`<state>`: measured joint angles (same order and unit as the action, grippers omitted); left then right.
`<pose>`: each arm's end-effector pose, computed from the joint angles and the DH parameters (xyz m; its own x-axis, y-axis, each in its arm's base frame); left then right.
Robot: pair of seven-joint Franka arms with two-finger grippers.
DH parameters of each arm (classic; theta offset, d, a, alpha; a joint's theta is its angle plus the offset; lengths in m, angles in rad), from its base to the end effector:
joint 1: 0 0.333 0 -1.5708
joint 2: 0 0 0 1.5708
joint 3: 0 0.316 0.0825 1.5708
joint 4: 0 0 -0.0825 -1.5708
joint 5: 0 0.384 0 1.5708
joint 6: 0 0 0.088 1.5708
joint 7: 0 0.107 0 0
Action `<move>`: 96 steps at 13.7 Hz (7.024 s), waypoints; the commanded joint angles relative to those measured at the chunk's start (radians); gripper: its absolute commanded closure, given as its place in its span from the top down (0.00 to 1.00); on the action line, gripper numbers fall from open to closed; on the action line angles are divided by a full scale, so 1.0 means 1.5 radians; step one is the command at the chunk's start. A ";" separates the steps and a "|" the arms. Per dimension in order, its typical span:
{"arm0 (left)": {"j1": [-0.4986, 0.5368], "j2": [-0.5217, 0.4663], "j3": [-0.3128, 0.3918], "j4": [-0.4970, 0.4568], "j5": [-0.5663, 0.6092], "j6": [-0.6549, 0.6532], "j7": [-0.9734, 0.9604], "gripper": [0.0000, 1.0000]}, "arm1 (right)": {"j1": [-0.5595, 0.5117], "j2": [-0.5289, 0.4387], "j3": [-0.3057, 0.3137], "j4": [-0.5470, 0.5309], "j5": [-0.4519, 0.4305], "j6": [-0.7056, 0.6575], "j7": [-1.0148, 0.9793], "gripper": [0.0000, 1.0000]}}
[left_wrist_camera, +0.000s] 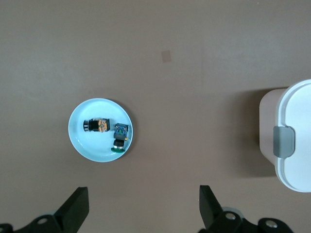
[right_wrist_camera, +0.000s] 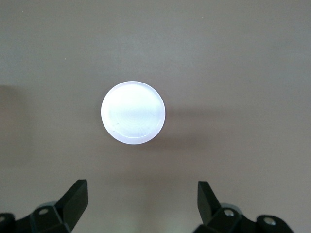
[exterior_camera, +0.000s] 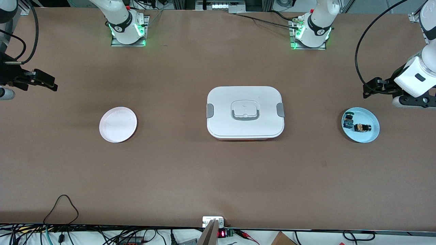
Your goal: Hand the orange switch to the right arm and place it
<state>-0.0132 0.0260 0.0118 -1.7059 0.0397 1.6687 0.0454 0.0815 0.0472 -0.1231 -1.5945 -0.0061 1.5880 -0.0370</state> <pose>0.5640 0.0030 0.5543 0.9966 -0.0506 -0.0650 -0.0531 -0.9979 -0.0366 0.5678 -0.0227 0.5885 0.9985 -0.0046 -0.0537 -0.0041 -0.9999 0.0099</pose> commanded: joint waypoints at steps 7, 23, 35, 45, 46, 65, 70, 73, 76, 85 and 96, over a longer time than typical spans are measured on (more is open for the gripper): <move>0.019 0.056 0.007 0.026 0.014 -0.055 -0.010 1.00 | -0.001 -0.028 0.001 -0.026 0.001 0.012 -0.002 1.00; 0.190 0.260 0.006 -0.152 0.019 0.409 0.135 1.00 | -0.001 -0.024 0.001 -0.026 0.001 0.012 -0.002 1.00; 0.225 0.310 -0.001 -0.262 0.015 0.599 0.172 0.98 | 0.000 -0.023 0.001 -0.025 0.000 0.007 -0.003 1.00; 0.225 0.227 -0.019 -0.209 0.016 0.464 0.232 0.29 | 0.004 -0.020 0.001 -0.025 0.000 0.006 -0.003 1.00; 0.225 0.218 -0.028 -0.177 0.015 0.412 0.271 0.29 | 0.004 -0.020 0.001 -0.025 0.000 0.007 -0.003 1.00; 0.189 0.252 -0.310 -0.108 -0.831 0.082 1.237 0.24 | 0.002 -0.011 -0.001 -0.017 0.191 -0.002 -0.014 1.00; 0.055 0.253 -0.382 -0.110 -1.169 0.278 1.439 0.23 | 0.002 -0.012 -0.002 -0.071 0.553 -0.011 -0.013 1.00; -0.017 0.248 -0.384 -0.098 -1.296 0.356 1.509 0.23 | 0.009 -0.012 0.000 -0.185 0.797 -0.005 -0.015 1.00; -0.073 0.249 -0.384 -0.082 -1.384 0.404 1.556 0.22 | 0.035 0.001 0.001 -0.272 0.901 -0.011 -0.116 1.00; -0.103 0.248 -0.385 -0.065 -1.421 0.443 1.561 0.22 | 0.149 0.092 0.001 -0.297 1.100 -0.010 -0.296 1.00; -0.115 0.248 -0.385 -0.068 -1.423 0.445 1.561 0.22 | 0.222 0.131 0.001 -0.262 1.156 0.037 -0.334 1.00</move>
<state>-0.1717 0.4010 -0.5702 -1.8184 -2.0548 2.3192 2.3577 0.4005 0.2263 -0.1143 -2.0072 1.7073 1.6315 -0.5113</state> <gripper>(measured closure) 0.282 0.000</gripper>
